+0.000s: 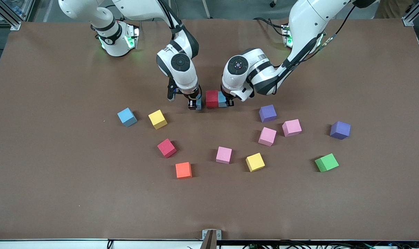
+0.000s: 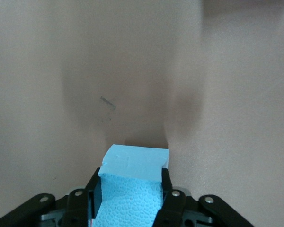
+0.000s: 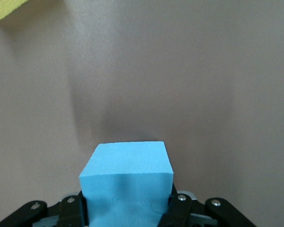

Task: Arrange 11 blocks into digit 3
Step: 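Set the blue cubes on either side of the red cube and release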

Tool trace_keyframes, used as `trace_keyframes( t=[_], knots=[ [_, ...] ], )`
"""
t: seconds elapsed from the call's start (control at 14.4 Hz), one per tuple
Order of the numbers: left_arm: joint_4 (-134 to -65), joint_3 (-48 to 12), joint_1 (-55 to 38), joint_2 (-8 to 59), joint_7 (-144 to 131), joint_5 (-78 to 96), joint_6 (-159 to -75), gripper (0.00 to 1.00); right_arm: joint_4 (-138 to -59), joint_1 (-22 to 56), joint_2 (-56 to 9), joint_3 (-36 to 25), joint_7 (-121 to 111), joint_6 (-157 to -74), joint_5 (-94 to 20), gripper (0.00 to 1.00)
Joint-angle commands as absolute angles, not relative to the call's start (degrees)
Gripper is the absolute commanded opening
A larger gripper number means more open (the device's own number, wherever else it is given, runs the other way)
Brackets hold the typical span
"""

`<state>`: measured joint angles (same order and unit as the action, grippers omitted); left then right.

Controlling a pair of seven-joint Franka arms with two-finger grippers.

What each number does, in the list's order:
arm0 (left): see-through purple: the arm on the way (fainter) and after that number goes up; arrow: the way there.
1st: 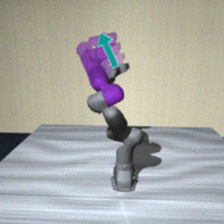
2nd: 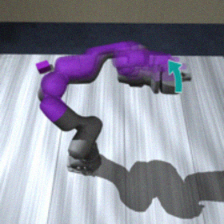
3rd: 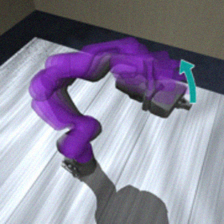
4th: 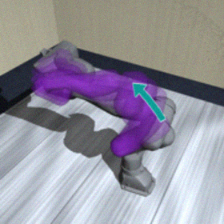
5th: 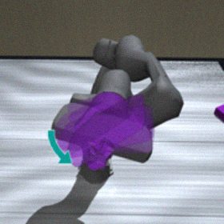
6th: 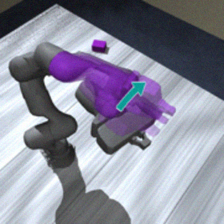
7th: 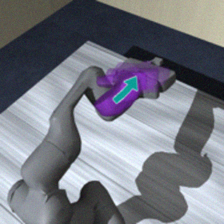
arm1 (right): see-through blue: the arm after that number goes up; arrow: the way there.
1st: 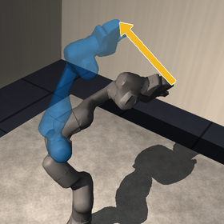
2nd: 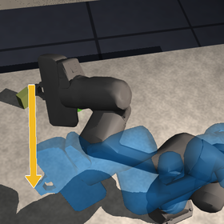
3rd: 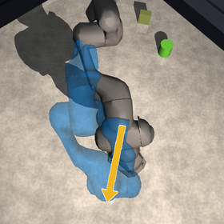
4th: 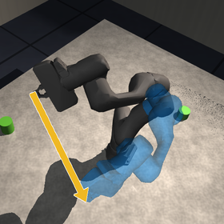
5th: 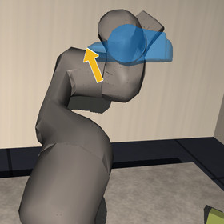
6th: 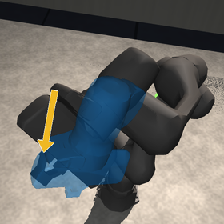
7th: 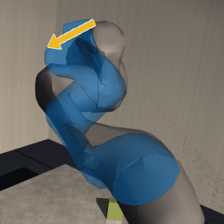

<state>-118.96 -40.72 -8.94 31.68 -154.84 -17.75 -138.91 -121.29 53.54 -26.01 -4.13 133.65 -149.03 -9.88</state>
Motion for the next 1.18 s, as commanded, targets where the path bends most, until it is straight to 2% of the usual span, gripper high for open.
trace_keyframes(
  t=[0.0,0.21,0.42,0.69,0.76,1.11],
  knots=[
    [-118.74,-40.43,-9.32,31.9,-156.27,-19.16,-139.48,0.24,-121.55,54.67,-26.1,-4.31,135.09,-150.2,-10.46,0.0],
    [-118.65,-40.43,-9.32,32.34,-156.27,-19.16,-139.48,0.27,-123.31,55.1,-25.66,-4.22,135.09,-152.22,-10.55,0.0],
    [-118.65,-40.43,-9.32,32.87,-156.44,-19.16,-139.48,0.39,-123.49,55.81,-25.66,-4.22,135.35,-152.05,-10.55,0.0],
    [-118.56,-40.43,-9.32,32.96,-158.29,-19.16,-139.4,0.79,-123.49,55.99,-25.66,-4.22,135.35,-151.96,-10.55,0.0],
    [-118.56,-40.43,-9.4,32.96,-158.2,-19.16,-139.31,1.0,-123.49,55.99,-25.66,-4.22,135.35,-152.05,-10.55,0.0],
    [-118.04,-40.52,-9.32,32.43,-157.85,-19.33,-137.3,1.0,-123.49,56.16,-25.75,-4.13,136.4,-152.14,-10.55,0.0]
  ],
)
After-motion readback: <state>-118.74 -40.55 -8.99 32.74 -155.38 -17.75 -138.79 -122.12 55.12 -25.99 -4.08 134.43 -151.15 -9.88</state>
